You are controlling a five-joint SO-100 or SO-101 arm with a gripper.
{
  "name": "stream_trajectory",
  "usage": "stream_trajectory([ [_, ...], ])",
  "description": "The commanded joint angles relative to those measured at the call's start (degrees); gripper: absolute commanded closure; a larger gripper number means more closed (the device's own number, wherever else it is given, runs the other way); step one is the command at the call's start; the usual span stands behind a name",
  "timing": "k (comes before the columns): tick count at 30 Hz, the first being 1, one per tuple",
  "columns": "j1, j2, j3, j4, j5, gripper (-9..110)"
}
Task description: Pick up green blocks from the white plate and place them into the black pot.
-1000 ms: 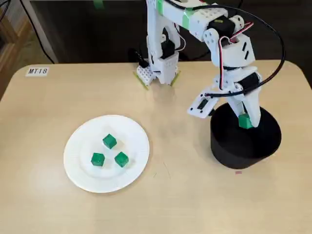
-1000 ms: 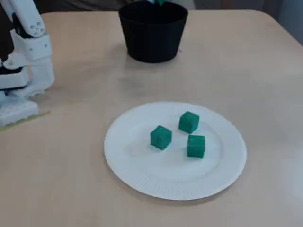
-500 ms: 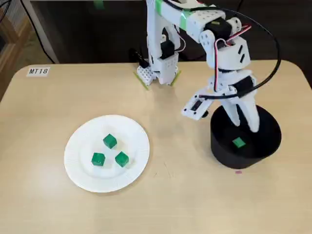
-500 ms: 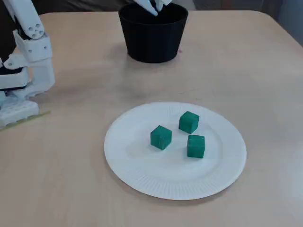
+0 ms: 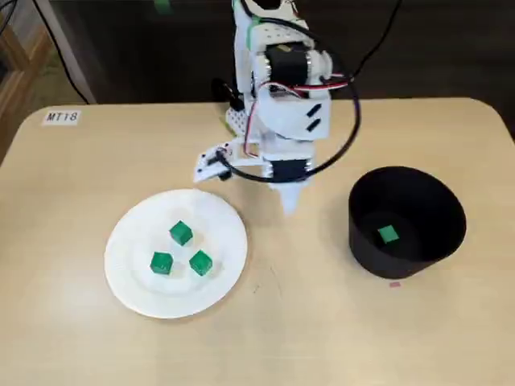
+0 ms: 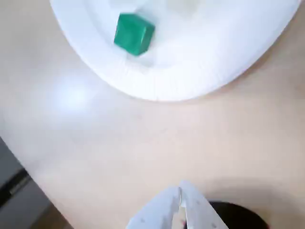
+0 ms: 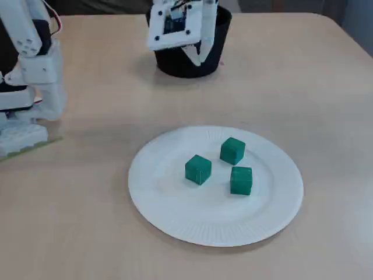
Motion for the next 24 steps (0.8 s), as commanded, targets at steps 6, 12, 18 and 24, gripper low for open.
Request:
stream_trajectory([
  [6,6.8,-2.7,-2.5,1.1,10.0,104],
  [12,10.5,-6.4,-3.5,-0.9,10.8,90],
  [18,10.2,-12.1,-4.7,-1.4,5.9,79],
  [24,10.9,-14.5,-4.9,-1.8,3.3,67],
])
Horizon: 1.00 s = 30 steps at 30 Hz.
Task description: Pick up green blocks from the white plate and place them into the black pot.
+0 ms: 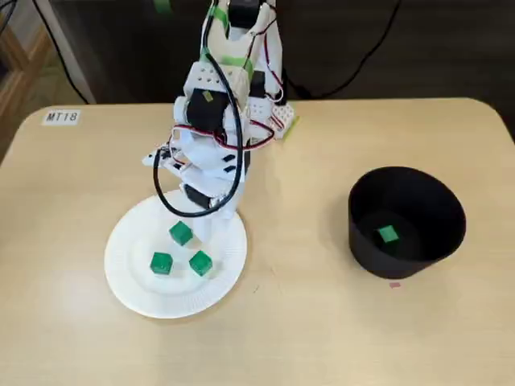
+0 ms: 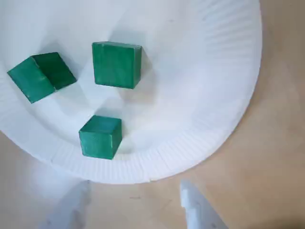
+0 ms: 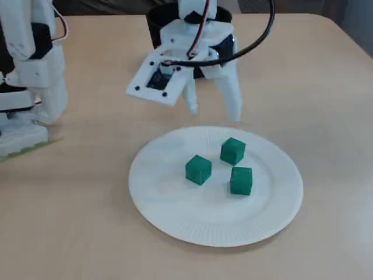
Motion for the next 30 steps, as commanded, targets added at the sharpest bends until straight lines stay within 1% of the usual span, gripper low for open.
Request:
stream_trajectory([
  [1,1.1,-0.2,-2.8,-0.4,-1.2,66],
  [6,2.3,-1.9,-2.9,-0.2,-2.4,63],
  [13,2.7,-7.8,-7.6,-0.2,-1.9,65],
  [23,2.6,-16.2,-15.2,0.6,-1.6,65],
  [26,2.5,-19.3,-18.5,2.0,-0.8,70],
  [30,2.5,-23.9,-25.0,4.5,-0.1,82],
])
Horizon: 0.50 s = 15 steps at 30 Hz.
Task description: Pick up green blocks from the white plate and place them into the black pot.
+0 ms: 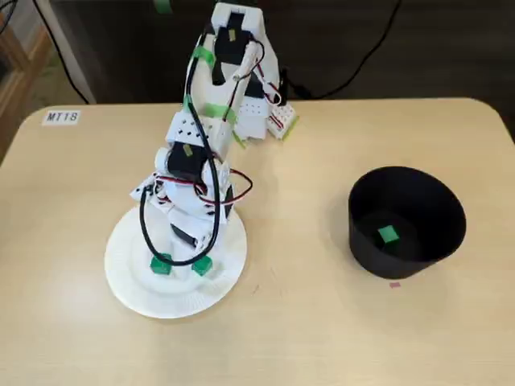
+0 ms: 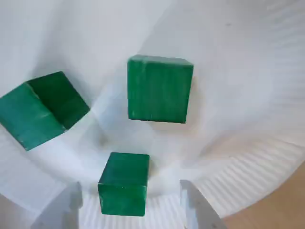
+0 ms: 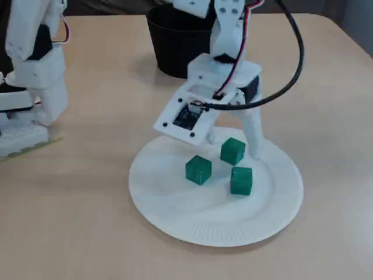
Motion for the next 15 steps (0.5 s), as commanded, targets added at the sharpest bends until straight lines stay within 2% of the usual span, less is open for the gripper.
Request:
stream_trajectory([
  [1,-0.4,-1.8,-6.9,2.2,0.5,85],
  [5,-0.1,-5.6,-11.1,3.7,2.5,104],
  [11,1.6,-7.7,-16.0,5.4,1.8,104],
  [15,2.5,-2.8,-17.6,2.4,-3.5,104],
])
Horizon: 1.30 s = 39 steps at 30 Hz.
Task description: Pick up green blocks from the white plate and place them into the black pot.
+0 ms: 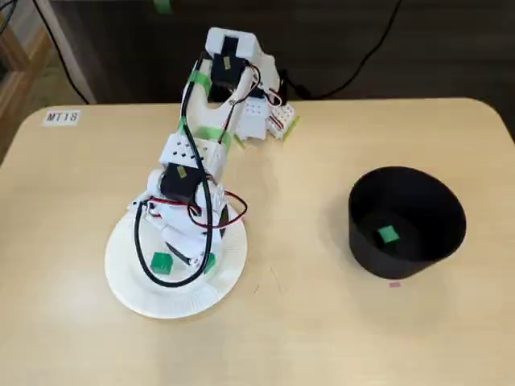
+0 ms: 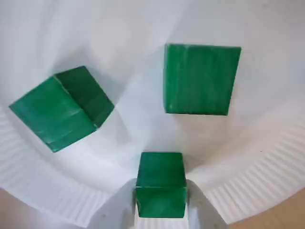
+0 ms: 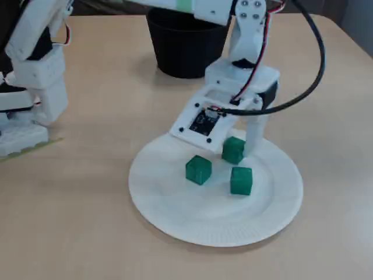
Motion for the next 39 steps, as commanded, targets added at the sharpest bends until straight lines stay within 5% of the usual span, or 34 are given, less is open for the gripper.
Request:
stream_trajectory([
  [1,0.9,7.8,-2.7,-3.4,-4.8,104],
  [12,-8.6,35.7,-0.3,-16.8,-16.5,104],
  [23,-41.7,68.8,48.6,-43.9,-9.5,104],
  [39,-56.8,68.1,69.4,-57.1,-15.2,104],
])
